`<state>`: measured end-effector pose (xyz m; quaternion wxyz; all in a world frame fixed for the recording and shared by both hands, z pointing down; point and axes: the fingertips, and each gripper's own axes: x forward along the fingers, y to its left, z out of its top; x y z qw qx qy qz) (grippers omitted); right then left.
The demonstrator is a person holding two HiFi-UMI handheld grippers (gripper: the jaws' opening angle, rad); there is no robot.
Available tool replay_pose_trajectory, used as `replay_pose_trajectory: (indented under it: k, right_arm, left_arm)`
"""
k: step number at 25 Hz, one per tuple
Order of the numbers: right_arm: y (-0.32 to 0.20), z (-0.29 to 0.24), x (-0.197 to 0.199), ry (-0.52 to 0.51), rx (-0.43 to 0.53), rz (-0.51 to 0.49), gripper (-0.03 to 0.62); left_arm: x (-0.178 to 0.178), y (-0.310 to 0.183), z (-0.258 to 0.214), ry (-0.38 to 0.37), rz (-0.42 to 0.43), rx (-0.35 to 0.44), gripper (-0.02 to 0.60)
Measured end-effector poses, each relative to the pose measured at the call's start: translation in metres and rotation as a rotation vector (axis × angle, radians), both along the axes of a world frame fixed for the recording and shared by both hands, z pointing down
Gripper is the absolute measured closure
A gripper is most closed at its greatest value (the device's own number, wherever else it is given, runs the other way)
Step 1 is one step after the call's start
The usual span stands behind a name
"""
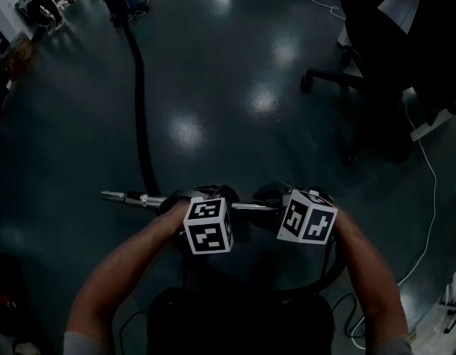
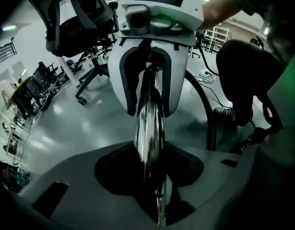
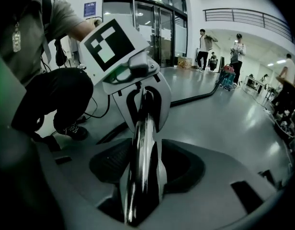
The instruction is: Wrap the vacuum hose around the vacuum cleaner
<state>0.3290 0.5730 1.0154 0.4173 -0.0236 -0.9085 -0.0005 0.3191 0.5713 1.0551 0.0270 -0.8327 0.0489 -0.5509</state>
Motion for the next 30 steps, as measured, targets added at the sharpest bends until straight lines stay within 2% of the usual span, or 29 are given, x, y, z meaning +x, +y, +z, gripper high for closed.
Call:
replay_pose_trajectory:
  k: [2, 5, 10, 13, 15, 17, 20, 21, 24, 30]
  right_arm:
    - [-0.003, -0.013, 0.004, -0.031, -0.032, 0.023, 0.418]
    - [-0.018, -0.043, 0.02, -0.116, -0.076, 0.12, 0.418]
    - [-0.058, -0.095, 0.058, -0.238, 0.023, 0.331, 0.418]
    - [-0.068, -0.127, 0.074, -0.327, 0.007, 0.432, 0.418]
    - [-0.067, -0.148, 0.08, -0.344, 0.018, 0.476, 0.418]
    - [-0.059, -0.176, 0.082, -0.367, 0.022, 0.493, 0.418]
    - [-0.039, -0.232, 0.085, -0.446, -0.042, 0.479, 0.425]
    - [-0.032, -0.25, 0.086, -0.46, -0.062, 0.478, 0.485]
    - [-0.006, -0.295, 0.089, -0.457, -0.117, 0.481, 0.543]
    - [0.047, -0.369, 0.094, -0.452, -0.251, 0.522, 0.543]
  left_arm:
    - [-0.003, -0.002, -0.004, -0.008, -0.012, 0.01, 0.419]
    - [-0.016, -0.009, -0.013, -0.014, -0.059, 0.011, 0.419]
    - [-0.045, -0.025, -0.034, 0.013, -0.176, 0.03, 0.42]
    - [-0.055, -0.028, -0.056, 0.035, -0.234, 0.045, 0.42]
    - [-0.059, -0.025, -0.074, 0.045, -0.264, 0.045, 0.42]
    - [-0.064, -0.021, -0.097, 0.051, -0.287, 0.044, 0.42]
    - [-0.066, -0.015, -0.138, 0.056, -0.309, 0.04, 0.42]
    - [-0.065, -0.013, -0.153, 0.057, -0.314, 0.037, 0.42]
    - [-0.062, -0.006, -0.2, 0.058, -0.33, 0.037, 0.42]
    - [-0.066, 0.013, -0.288, 0.036, -0.34, 0.052, 0.42]
